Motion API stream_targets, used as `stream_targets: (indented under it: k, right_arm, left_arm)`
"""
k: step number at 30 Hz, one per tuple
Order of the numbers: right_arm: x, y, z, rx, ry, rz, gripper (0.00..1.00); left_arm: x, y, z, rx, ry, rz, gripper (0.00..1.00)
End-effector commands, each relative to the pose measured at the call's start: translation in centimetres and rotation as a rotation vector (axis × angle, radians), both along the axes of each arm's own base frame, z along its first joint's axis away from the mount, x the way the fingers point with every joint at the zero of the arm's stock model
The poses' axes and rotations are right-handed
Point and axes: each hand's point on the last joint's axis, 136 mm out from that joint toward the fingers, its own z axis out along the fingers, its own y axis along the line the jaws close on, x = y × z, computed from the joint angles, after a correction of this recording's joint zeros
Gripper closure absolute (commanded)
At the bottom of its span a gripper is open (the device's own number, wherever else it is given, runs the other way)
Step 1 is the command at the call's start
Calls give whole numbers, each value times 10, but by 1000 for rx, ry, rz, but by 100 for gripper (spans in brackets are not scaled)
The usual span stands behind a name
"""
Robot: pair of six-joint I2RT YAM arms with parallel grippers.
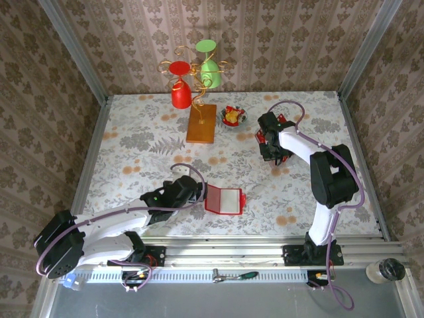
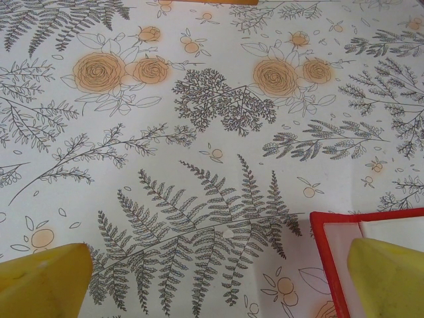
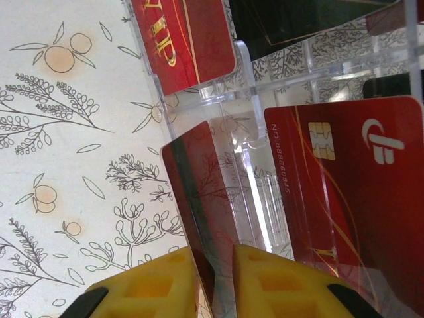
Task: Put the credit cards into the card holder
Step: Pick up the credit card from the storage box.
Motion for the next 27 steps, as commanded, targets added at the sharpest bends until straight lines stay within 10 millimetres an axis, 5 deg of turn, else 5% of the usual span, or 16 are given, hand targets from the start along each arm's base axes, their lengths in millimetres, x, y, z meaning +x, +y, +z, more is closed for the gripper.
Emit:
stream_targets:
  k: [1,10,17,27]
  right_arm:
    - [-3,2,11,14,-3,15,80]
    - [0,3,17,19,-16,17,82]
    - [1,3,20,18,-17,24,95]
    - [6,11,66,56,-102,56,100]
  left_arm:
    - [1,1,-2,-5,4,5,0]
    - [2,-1,-1,-7,5,3,0]
    - [2,-4,-1,-8,7,-4,0]
    - [2,-1,-3,8,11,-1,0]
